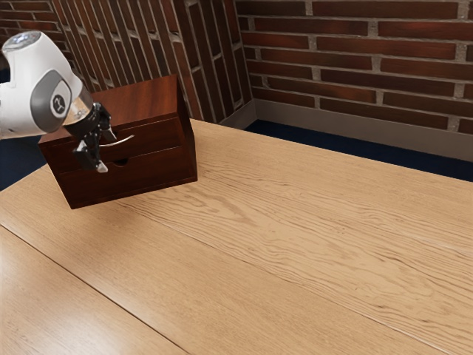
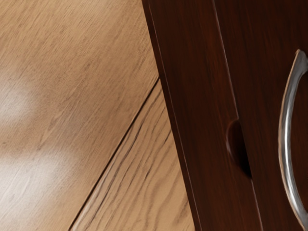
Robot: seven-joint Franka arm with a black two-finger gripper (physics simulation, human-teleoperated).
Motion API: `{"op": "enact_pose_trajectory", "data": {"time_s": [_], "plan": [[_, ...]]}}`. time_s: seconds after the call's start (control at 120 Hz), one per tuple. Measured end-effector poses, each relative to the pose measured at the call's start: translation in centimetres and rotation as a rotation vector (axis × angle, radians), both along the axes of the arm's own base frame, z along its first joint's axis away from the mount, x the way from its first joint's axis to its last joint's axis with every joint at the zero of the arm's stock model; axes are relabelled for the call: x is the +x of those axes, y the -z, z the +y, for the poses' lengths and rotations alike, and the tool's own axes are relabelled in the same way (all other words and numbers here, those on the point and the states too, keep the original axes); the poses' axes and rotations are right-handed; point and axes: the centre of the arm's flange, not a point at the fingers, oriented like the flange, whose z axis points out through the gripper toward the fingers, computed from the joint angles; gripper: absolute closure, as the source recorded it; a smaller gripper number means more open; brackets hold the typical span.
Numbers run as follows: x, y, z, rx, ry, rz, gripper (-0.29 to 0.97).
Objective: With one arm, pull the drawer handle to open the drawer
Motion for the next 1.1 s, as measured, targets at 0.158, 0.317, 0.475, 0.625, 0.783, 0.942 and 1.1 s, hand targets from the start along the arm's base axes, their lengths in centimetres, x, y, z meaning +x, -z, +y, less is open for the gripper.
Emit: {"op": "enact_pose_trajectory", "data": {"time_s": [0.158,0.317,0.475,0.625,0.783,0.942,1.1], "plan": [[1.2,0.1,0.2,0.007,-0.004,-0.021,0.00],[2.1,0.2,0.4,0.007,-0.017,-0.037,0.00],[1.6,1.1,2.2,-0.002,-0.059,-0.033,0.00],[2.0,1.2,2.8,0.004,-0.073,-0.042,0.00],[2.8,1.3,3.0,0.013,-0.077,-0.051,0.00],[3.4,2.0,2.6,0.008,-0.075,-0.048,0.00],[3.4,3.1,2.3,-0.002,-0.078,-0.036,0.01]]}}
